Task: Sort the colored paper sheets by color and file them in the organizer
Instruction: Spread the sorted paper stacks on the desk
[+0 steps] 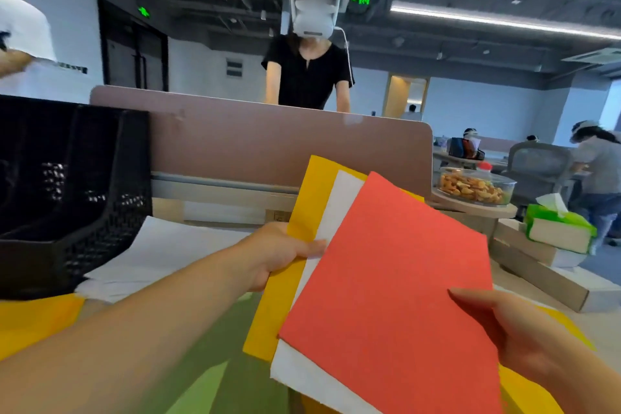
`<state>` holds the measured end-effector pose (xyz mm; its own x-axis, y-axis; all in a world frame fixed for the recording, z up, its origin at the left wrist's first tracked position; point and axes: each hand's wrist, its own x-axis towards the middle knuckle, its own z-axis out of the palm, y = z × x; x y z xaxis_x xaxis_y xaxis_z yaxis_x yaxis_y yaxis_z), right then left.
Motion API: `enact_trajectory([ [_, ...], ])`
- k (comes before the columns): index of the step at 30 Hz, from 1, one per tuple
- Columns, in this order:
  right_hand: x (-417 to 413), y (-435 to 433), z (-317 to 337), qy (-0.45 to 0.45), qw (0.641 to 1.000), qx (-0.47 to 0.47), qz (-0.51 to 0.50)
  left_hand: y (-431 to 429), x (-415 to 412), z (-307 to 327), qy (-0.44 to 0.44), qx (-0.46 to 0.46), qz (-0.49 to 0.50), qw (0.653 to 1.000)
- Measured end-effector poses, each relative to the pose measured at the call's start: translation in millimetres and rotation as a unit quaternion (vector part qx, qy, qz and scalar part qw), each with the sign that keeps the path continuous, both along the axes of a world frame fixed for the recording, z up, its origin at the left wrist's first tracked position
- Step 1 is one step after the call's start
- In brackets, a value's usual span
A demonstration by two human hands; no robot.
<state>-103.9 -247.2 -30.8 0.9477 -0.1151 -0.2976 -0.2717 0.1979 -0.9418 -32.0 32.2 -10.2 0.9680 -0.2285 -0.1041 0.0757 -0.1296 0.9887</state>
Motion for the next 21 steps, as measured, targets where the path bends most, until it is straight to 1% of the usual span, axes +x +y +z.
enact_trajectory([
  [6,7.9,102.7,12.3,0.001,0.994,-0.041,0.103,107.4,-53.8,8.5,-0.022,0.011,0.089,0.996],
  [9,11.1,161.2,7.8,-0.003,0.987,-0.041,0.157,168.4,-89.7,9.5,-0.014,0.034,0.140,0.989],
  [12,14.0,222.6,-0.2,-0.003,0.977,-0.055,0.204,228.9,-125.1,5.5,0.013,0.054,0.191,0.980],
  [16,10.2,300.2,-17.4,-0.001,0.966,-0.086,0.243,298.7,-174.2,-12.0,0.053,0.082,0.246,0.964],
  [19,-0.4,347.8,-32.6,0.009,0.951,-0.118,0.285,336.5,-205.6,-30.7,0.062,0.112,0.287,0.949],
  [21,-6.4,371.3,-43.7,0.008,0.944,-0.153,0.292,353.6,-219.4,-44.4,0.064,0.141,0.313,0.937],
])
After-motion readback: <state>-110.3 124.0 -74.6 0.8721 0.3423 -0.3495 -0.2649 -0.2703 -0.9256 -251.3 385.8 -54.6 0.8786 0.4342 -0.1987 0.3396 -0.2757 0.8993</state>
